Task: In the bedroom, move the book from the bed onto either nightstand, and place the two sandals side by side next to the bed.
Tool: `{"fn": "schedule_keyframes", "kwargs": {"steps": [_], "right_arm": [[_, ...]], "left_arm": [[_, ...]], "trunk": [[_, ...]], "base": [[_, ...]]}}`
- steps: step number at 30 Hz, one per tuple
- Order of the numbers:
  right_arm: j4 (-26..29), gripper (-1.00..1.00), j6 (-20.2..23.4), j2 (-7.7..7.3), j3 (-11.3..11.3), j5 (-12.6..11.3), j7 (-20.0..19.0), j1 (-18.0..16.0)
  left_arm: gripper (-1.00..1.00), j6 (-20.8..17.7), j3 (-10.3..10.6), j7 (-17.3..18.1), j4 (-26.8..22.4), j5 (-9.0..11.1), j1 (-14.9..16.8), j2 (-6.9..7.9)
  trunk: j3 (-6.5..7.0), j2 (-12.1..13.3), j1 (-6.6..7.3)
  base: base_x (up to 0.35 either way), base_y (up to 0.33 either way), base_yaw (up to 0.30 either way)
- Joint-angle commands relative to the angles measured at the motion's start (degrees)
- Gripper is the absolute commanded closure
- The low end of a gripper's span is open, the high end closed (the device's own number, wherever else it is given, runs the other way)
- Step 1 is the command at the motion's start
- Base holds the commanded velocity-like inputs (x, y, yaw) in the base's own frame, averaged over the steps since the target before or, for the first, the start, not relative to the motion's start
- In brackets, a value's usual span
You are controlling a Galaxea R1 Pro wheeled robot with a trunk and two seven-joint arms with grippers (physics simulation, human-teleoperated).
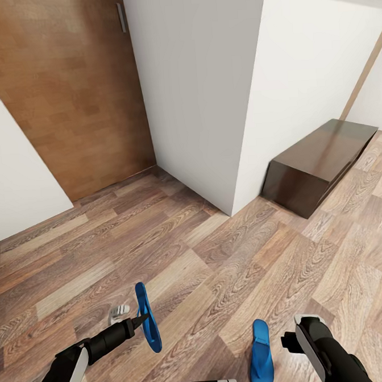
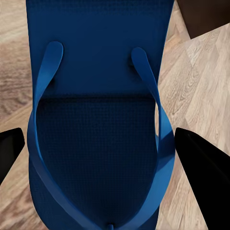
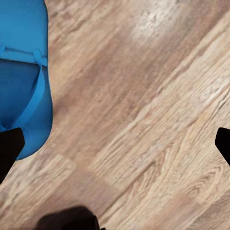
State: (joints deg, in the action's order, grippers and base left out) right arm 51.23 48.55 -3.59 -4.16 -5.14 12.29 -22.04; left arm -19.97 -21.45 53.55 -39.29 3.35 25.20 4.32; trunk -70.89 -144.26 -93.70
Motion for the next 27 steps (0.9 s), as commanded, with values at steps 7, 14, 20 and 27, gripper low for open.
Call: {"fn": "schedule_keyframes", "kwargs": {"steps": [7, 14, 20, 27], "right_arm": [[0.1, -1.00, 0.4, -0.09, -0.1, 0.0, -14.2, 0.0], [0.1, -1.00, 0.4, -0.10, -0.1, 0.1, -15.2, 0.0], [0.1, -1.00, 0.4, -0.02, -0.1, -0.2, -15.3, 0.0], [-0.4, -1.00, -0.3, 0.48, -0.1, -0.1, -14.9, 0.0]], "left_arm": [[1.00, -0.6, -0.1, 0.2, 0.0, 0.3, 0.0, -0.01], [1.00, -0.6, -0.1, 0.2, 0.0, 0.3, 0.0, -0.01], [1.00, -0.6, -0.1, 0.2, 0.0, 0.3, 0.0, -0.01], [1.00, -0.6, -0.2, 0.3, 0.0, 0.3, 0.0, 0.02]], "trunk": [[-0.04, 0.0, 0.01], [-0.04, 0.0, 0.01], [-0.04, 0.0, 0.01], [-0.04, 0.0, 0.01]], "base": [[0.000, 0.000, 0.000], [0.000, 0.000, 0.000], [0.000, 0.000, 0.000], [0.000, 0.000, 0.000]]}}
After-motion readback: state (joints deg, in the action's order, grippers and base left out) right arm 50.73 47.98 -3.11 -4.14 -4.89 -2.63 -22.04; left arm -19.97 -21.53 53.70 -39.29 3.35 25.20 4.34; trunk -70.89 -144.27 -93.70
